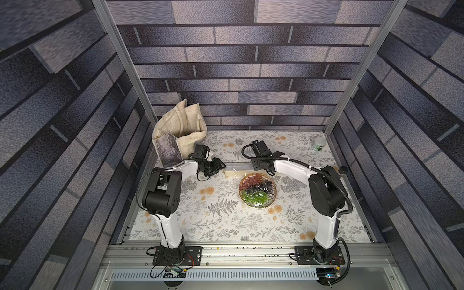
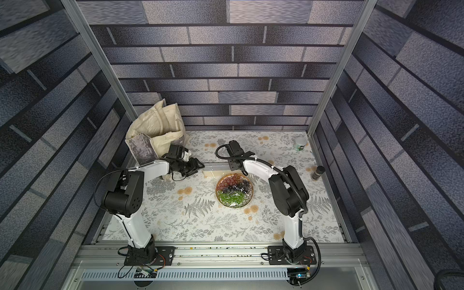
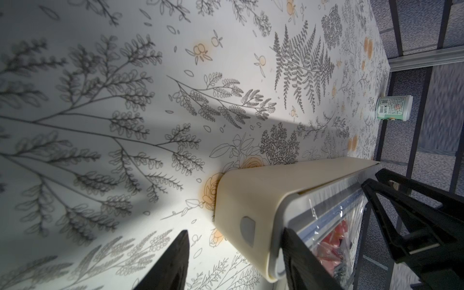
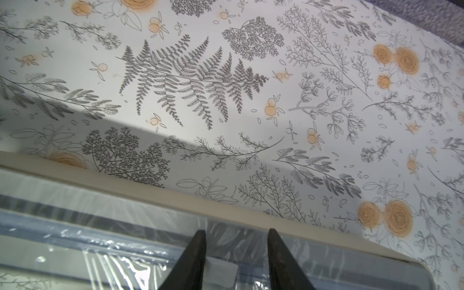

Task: Wrap the plate with plastic wrap
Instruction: Tear off the plastic wrap from the plastic wrap cutting box.

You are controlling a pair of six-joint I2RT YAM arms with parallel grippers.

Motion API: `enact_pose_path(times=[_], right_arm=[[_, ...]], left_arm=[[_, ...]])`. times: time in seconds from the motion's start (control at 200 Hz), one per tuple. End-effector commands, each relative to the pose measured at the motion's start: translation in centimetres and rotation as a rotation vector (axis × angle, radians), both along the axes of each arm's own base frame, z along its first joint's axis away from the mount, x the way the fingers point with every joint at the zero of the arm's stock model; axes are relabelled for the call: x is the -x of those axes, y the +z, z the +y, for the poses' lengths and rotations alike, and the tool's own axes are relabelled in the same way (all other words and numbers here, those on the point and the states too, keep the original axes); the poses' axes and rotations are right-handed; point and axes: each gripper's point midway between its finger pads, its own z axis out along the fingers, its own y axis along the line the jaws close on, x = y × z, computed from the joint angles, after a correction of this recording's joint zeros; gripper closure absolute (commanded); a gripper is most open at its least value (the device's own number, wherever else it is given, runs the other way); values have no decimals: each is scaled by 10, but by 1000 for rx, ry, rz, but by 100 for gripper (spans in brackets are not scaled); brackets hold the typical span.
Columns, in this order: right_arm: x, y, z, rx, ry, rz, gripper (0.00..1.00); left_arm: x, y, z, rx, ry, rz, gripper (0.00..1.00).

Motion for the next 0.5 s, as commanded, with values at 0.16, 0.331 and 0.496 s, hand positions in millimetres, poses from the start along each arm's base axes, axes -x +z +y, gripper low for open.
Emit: enact_pose_path(times=[0.16,0.331,0.496], right_arm=[[10,-2,-42,63,-62,26,57],[10,-4,-60,70,-99,34,57],[10,-5,-74,82,-132,39,57]], left_arm=[[10,-25,7,-82,4,66,39],[10,-25,8,-83,3,68,39],[10,-24,7,-83,2,66,39]])
